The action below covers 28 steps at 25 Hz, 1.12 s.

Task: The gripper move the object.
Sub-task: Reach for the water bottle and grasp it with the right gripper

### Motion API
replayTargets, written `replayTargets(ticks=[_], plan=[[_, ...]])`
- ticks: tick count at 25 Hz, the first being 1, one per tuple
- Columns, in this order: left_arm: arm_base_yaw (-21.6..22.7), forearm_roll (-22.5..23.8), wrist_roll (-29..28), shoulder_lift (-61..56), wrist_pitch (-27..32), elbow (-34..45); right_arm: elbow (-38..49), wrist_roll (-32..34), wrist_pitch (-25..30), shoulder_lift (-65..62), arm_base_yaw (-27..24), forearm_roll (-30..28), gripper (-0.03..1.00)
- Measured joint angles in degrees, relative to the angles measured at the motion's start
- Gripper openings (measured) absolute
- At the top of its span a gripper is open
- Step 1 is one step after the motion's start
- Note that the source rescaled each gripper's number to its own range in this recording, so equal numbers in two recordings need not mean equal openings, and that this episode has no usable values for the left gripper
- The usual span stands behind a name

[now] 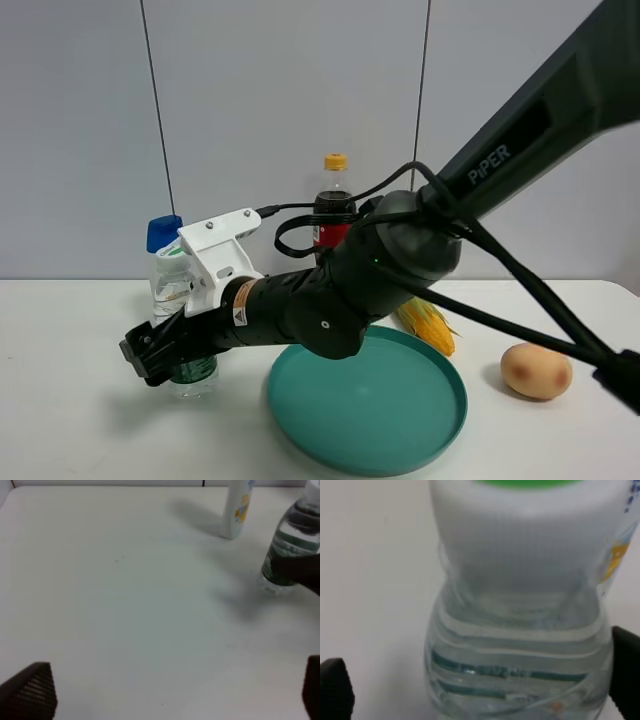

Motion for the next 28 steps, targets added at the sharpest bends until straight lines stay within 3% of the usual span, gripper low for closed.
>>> replayTargets(ticks=[24, 26, 28], plan=[[0.00, 0.00, 0.00, 0.00, 0.00, 0.00, -0.35, -0.05, -4.36, 1.82, 0.00, 1.00, 1.00], [0.00, 0.00, 0.00, 0.00, 0.00, 0.00, -0.35, -0.05, -4.36, 1.82, 0.00, 1.00, 0.93], [0.00, 0.00, 0.00, 0.00, 0.00, 0.00, -0.35, -0.05, -4.36, 1.82, 0.00, 1.00, 0.75]])
